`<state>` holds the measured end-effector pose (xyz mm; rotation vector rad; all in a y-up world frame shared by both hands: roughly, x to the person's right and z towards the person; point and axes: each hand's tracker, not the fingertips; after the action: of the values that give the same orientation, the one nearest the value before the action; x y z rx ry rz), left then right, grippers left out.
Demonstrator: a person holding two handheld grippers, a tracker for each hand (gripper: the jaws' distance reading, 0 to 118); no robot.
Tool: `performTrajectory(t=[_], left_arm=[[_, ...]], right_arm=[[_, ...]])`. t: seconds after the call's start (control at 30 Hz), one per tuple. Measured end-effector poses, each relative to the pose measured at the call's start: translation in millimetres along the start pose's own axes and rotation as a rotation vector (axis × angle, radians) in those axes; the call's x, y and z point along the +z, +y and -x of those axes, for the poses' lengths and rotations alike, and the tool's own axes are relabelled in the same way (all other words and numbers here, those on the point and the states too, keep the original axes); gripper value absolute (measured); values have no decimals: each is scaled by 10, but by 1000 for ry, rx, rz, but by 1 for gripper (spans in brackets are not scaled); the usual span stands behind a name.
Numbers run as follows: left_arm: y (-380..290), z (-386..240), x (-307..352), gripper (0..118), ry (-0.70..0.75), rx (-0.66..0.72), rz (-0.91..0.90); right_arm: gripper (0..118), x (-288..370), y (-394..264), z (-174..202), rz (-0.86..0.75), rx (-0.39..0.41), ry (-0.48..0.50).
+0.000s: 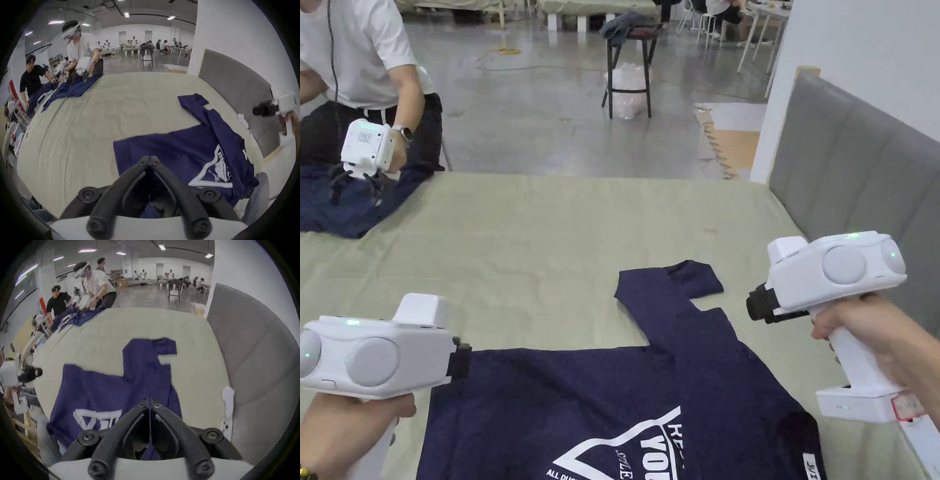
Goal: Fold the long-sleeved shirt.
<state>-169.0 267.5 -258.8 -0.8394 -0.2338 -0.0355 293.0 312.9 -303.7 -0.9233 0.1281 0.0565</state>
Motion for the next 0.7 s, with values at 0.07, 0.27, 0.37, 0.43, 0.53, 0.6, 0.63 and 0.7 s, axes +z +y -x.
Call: performTrajectory(t=[0.07,0.27,0.37,0.43,0.53,0.6,0.63,0.7], left_arm=[[116,63,-299,4,-26,22,12],[232,316,-943,4,-35,90,24],[165,422,-1129,4,-24,111,28],[101,498,-1189,4,-12,126,36],[4,577,-1219,4,-14,153,49],[-39,597,-1218,4,-11,168,60],[-49,585,-1212,4,-6,170,64],[-79,560,-1162,4,-2,166,63]], right_arm=[[0,-427,495,-30,16,4,-1],[86,-2077,1402,-104,111,-38,-7],[92,-2830,1559,-143,143,-71,-32],[83,-3244,1575,-176,171,-122,-57],[78,-3600,1472,-178,289,-134,-76],[69,-3465,1511,-150,222,-130,-81],[60,-3368,1542,-152,216,-150,-29],[0,-3210,1585,-64,185,-124,-6]])
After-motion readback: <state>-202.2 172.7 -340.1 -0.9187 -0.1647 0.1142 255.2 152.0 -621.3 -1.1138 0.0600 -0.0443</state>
